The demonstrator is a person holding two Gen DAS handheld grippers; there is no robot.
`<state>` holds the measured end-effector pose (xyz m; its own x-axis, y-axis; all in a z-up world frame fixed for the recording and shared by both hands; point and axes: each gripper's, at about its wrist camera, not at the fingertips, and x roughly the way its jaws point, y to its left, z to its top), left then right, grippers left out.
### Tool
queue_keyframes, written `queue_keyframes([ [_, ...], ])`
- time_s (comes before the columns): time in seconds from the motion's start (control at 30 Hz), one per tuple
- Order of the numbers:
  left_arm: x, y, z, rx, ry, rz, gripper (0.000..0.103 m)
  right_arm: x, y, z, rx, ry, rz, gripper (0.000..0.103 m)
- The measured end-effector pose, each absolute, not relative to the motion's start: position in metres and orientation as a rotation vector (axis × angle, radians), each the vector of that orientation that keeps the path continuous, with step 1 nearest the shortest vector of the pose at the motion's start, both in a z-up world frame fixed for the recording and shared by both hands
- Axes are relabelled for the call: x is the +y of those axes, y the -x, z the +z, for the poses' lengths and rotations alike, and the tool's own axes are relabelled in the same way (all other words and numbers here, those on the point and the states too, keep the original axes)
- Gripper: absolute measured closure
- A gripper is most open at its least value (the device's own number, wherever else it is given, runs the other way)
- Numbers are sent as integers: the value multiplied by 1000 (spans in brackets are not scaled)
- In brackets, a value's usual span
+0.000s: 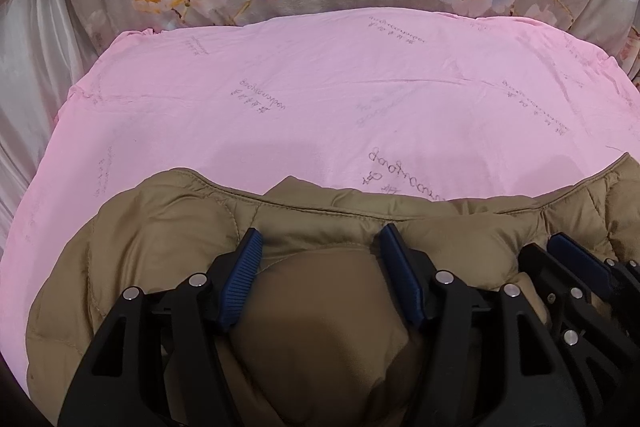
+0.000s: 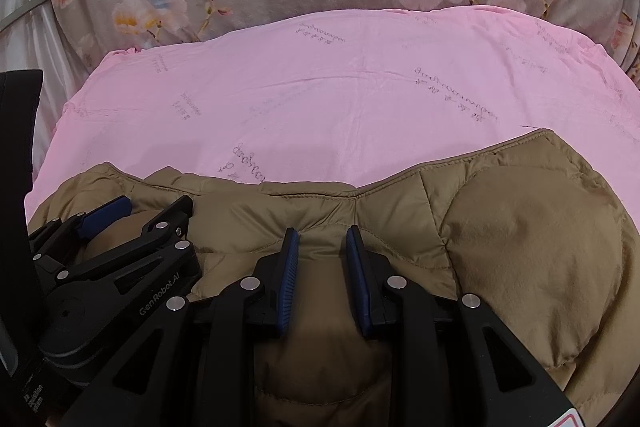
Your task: Fold large clothes
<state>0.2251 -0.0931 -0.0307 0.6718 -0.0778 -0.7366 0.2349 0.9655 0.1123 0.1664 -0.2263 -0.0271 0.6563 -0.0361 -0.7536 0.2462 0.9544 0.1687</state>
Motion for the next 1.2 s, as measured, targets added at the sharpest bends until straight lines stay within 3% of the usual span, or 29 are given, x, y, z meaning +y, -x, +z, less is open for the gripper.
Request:
queue_keyframes([
  [0.23, -39, -212, 3, 793, -86, -106, 37, -194, -146, 4, 786, -226, -96, 75],
  [0.4, -4, -222, -16, 863, -29, -81, 34, -183, -148, -15, 805, -203, -86, 74],
  [0.57, -15, -216, -25, 813, -83, -55, 30, -199, -146, -22, 804, -307, -46, 74],
  [1.03, -22, -216, -30, 815, -118, -30, 26, -190, -146, -18, 816, -258, -97, 74],
  [1.2, -6, -168, -4, 813, -15, -136, 27, -173, -98, 9, 788, -259, -77, 71],
])
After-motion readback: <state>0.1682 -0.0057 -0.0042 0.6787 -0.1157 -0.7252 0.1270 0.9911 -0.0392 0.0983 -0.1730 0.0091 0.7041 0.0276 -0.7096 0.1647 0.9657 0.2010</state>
